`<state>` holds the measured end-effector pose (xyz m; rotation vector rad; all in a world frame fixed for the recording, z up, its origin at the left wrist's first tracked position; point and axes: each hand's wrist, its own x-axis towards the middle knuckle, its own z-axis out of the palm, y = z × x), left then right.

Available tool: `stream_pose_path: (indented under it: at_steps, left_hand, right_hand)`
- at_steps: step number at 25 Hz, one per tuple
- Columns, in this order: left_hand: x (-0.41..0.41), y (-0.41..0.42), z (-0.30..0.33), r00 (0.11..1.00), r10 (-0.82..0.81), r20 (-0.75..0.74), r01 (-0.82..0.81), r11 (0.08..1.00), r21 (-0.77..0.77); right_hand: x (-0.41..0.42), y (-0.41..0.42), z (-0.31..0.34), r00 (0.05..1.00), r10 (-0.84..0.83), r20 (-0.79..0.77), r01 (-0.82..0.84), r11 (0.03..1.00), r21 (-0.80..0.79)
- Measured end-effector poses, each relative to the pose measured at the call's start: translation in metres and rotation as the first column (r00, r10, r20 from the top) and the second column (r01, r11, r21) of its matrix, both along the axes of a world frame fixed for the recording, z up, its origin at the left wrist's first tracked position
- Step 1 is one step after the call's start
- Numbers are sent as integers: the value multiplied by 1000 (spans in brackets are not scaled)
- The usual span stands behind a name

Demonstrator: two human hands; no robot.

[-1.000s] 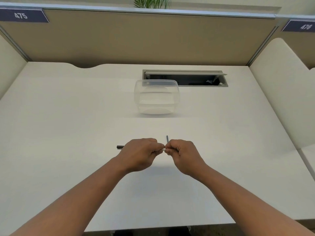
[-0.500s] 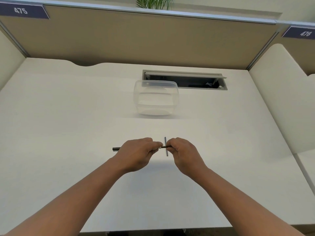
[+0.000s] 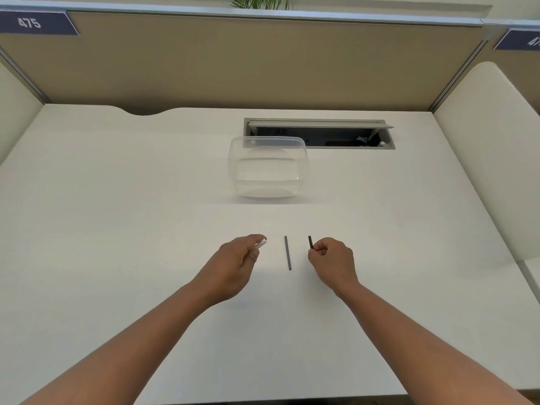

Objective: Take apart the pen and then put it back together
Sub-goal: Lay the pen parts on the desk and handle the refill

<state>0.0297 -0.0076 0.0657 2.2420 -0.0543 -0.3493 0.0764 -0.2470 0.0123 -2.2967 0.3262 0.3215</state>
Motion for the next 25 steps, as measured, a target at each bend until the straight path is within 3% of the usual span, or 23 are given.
stream_pose_path:
  at_steps: [2,6,21,25]
  left_hand:
    - [1,0,-1,995,78,-56,-83,992,-99]
    - [2,-1,1,982,148,-117,-162,979,-124]
    - [8,5,-10,953,232,-197,-282,918,-281]
    - [13,4,-7,920,280,-274,-368,857,-361]
  right_hand:
    - [5,3,-4,1000,-15,-27,15,1000,-7]
    - [12,7,-10,998,-22,-62,20,999,-40]
    - [16,3,-22,995,6,-95,-15,996,-93]
    - [12,3,-19,996,22,-81,-28,996,-79]
